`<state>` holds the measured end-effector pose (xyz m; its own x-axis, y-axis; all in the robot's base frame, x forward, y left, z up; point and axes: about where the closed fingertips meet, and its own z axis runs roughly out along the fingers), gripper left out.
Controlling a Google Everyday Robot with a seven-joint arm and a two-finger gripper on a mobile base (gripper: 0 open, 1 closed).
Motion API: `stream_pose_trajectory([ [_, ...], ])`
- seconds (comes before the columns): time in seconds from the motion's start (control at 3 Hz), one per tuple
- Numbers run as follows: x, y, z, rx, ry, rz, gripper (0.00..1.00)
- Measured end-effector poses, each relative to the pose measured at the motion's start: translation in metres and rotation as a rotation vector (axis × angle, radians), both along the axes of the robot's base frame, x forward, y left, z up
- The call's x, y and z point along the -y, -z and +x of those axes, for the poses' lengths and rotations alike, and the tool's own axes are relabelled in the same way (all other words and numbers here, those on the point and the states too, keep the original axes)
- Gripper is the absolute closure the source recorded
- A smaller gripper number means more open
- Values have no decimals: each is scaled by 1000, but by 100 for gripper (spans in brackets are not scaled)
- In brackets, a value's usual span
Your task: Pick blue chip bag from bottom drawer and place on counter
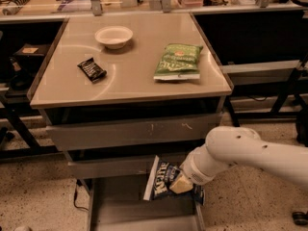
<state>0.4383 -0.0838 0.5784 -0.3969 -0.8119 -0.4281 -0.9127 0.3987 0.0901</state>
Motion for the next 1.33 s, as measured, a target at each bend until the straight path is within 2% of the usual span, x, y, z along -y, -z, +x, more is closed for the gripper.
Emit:
stream_pose_trajectory([
  [0.33, 5, -69, -5, 71, 15, -52, 100],
  [0.67, 6, -84, -6, 97, 12, -68, 100],
  [1.0, 5, -84, -6, 96, 13, -67, 100],
  [1.33, 3, -130, -1, 167, 29, -49, 100],
])
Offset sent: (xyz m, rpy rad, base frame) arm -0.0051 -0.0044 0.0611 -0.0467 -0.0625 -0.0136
